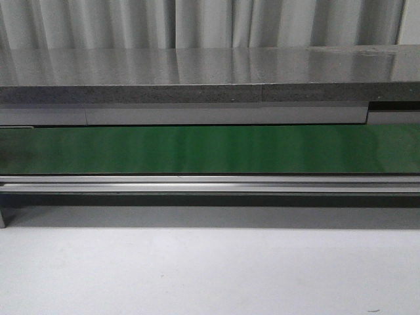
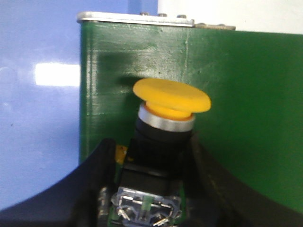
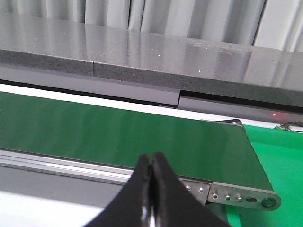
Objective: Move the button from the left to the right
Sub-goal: 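Lift the button and place it on the green belt's start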
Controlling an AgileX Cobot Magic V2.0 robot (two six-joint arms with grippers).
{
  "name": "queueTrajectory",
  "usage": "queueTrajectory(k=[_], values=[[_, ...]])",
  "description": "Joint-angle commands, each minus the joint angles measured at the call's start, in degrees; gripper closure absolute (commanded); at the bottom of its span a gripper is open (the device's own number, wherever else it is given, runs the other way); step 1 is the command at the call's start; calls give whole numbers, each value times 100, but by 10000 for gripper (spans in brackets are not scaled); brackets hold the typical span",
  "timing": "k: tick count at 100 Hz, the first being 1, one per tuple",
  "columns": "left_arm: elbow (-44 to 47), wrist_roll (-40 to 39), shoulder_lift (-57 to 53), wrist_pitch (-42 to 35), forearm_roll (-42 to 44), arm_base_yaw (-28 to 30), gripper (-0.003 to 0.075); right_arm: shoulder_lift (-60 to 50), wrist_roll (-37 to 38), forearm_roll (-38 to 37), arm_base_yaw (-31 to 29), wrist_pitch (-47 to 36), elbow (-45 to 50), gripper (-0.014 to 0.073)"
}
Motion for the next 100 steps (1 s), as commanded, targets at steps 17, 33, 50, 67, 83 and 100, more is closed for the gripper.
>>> queueTrajectory(k=[17, 33, 50, 67, 83, 100], values=[[-147, -24, -74, 11, -99, -57, 680, -68, -9, -12, -9, -483, 5, 662], [-147, -24, -74, 55, -99, -57, 459, -68, -9, -12, -9, -483, 5, 662], [-147, -24, -74, 55, -99, -57, 141, -68, -9, -12, -9, -483, 5, 662], [-147, -24, -243, 17, -110, -57, 85, -68, -9, -12, -9, -483, 5, 662], [-147, -24, -647, -38, -110, -57, 85, -68, -9, -12, -9, -483, 5, 662], [50, -13, -1414, -328, -110, -138, 86, -68, -9, -12, -9, -483, 5, 662]])
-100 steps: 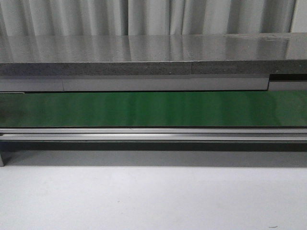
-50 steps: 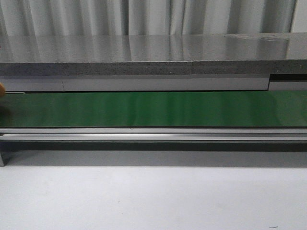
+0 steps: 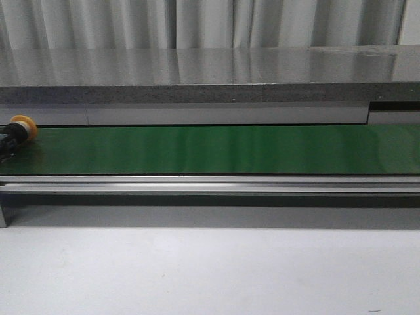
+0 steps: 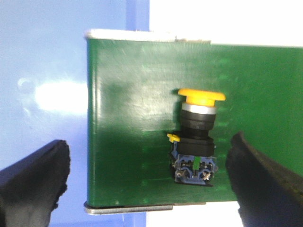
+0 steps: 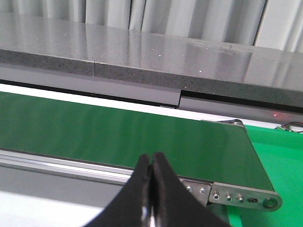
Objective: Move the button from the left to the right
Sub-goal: 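Lift the button and place it on the green belt's start, then open the left gripper and withdraw it while the belt carries the button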
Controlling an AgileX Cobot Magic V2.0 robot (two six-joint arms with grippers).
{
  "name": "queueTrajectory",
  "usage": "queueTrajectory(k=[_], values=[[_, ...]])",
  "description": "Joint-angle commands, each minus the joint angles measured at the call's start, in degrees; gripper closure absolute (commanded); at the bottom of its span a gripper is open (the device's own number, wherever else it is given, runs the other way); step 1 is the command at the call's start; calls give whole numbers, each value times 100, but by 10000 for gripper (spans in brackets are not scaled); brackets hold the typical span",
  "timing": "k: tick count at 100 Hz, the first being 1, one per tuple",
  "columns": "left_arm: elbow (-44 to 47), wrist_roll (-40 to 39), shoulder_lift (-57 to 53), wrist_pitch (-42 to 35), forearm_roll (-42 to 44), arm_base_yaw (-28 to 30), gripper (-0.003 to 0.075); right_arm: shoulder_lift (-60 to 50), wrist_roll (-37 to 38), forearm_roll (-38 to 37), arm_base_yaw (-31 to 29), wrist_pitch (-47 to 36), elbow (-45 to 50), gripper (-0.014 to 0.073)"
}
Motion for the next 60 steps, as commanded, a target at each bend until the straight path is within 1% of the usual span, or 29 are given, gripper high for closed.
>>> queueTrajectory(k=[1, 9, 23, 42, 60], values=[[9, -13, -728, -312, -121, -90, 86, -68, -9, -12, -9, -483, 5, 662], [327, -6, -1231, -533, -110, -165, 87, -68, -9, -12, -9, -483, 5, 662], [1171, -6, -2173, -1214, -110, -293, 86, -68, -9, -12, -9, -483, 5, 662], [2607, -6, -3600, -2249, -101, -395, 86, -68, -9, -12, -9, -483, 5, 662], [3884, -6, -5020, -2975, -128, -394, 86, -68, -9, -12, -9, -483, 5, 662]])
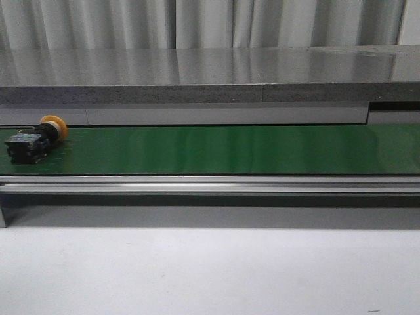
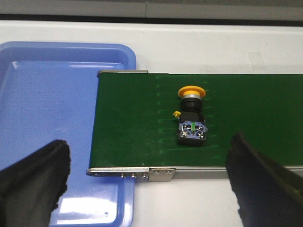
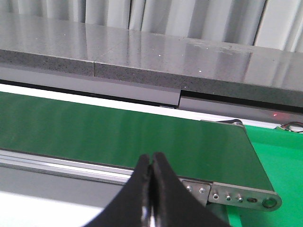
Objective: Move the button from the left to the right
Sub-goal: 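Open the left gripper and withdraw it while the belt carries the button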
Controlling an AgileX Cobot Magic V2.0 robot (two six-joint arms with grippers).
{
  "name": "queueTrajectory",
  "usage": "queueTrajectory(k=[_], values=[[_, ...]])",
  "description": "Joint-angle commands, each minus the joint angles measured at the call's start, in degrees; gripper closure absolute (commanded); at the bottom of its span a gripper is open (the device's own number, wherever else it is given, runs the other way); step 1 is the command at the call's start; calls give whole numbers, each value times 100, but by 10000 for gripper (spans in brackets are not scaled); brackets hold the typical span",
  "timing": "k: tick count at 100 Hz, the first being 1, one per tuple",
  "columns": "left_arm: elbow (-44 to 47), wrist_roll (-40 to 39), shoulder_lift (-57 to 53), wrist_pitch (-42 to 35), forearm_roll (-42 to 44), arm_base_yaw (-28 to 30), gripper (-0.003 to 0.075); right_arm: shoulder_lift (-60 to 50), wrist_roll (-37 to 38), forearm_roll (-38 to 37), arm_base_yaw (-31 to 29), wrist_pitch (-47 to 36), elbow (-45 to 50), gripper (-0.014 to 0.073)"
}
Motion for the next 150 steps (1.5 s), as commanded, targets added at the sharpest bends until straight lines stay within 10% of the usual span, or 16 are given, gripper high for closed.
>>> queueTrajectory(k=[1, 52, 114, 150], values=[[445, -6, -777, -784, -117, -56, 86, -68, -9, -12, -9, -483, 5, 662], [2663, 188, -4383, -1550, -117, -56, 86, -68, -9, -12, -9, -483, 5, 662], [3727, 188, -4553, -3209, -75, -56, 93, -68, -9, -12, -9, -483, 5, 662], [3727, 188, -4553, -3230, -75, -56, 538, -68, -9, -12, -9, -483, 5, 662]])
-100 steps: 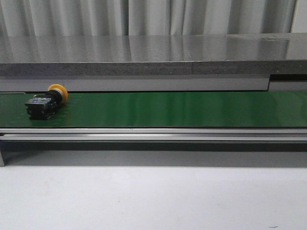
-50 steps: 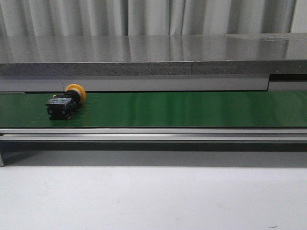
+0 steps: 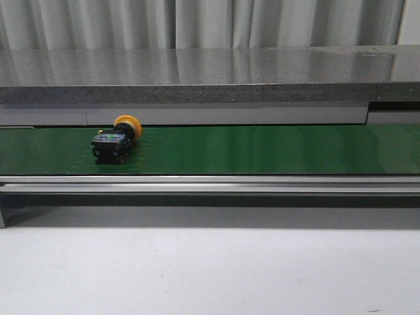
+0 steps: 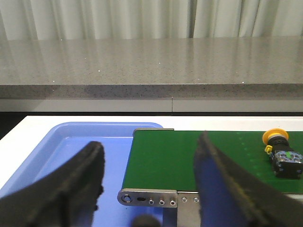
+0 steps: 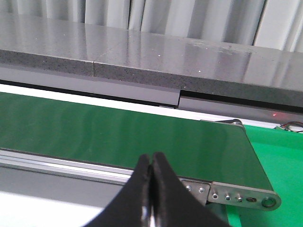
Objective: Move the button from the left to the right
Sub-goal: 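Open the left gripper and withdraw it while the belt carries the button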
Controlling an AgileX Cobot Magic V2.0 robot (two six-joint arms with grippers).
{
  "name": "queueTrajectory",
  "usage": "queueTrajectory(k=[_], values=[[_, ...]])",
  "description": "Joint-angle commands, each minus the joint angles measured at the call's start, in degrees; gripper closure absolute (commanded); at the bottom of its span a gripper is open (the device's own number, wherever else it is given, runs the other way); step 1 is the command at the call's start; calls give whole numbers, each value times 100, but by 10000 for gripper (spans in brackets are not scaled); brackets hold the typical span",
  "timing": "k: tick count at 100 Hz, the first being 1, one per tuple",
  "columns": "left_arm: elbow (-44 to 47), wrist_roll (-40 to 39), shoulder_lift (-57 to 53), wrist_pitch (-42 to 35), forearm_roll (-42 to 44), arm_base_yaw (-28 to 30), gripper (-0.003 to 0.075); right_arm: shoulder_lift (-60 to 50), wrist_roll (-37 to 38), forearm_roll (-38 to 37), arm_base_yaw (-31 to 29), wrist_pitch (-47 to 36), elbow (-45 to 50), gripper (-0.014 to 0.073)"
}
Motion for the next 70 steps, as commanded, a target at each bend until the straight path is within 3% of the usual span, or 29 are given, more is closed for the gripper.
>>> queueTrajectory(k=[1, 14, 70], values=[[-168, 3, 65, -516, -65, -48, 549, -68, -18, -12, -9, -483, 5, 662], [-168, 3, 65, -516, -65, -48, 715, -68, -18, -12, -9, -483, 5, 662], [-168, 3, 65, -505, -65, -48, 715, -68, -18, -12, -9, -913, -5, 662]])
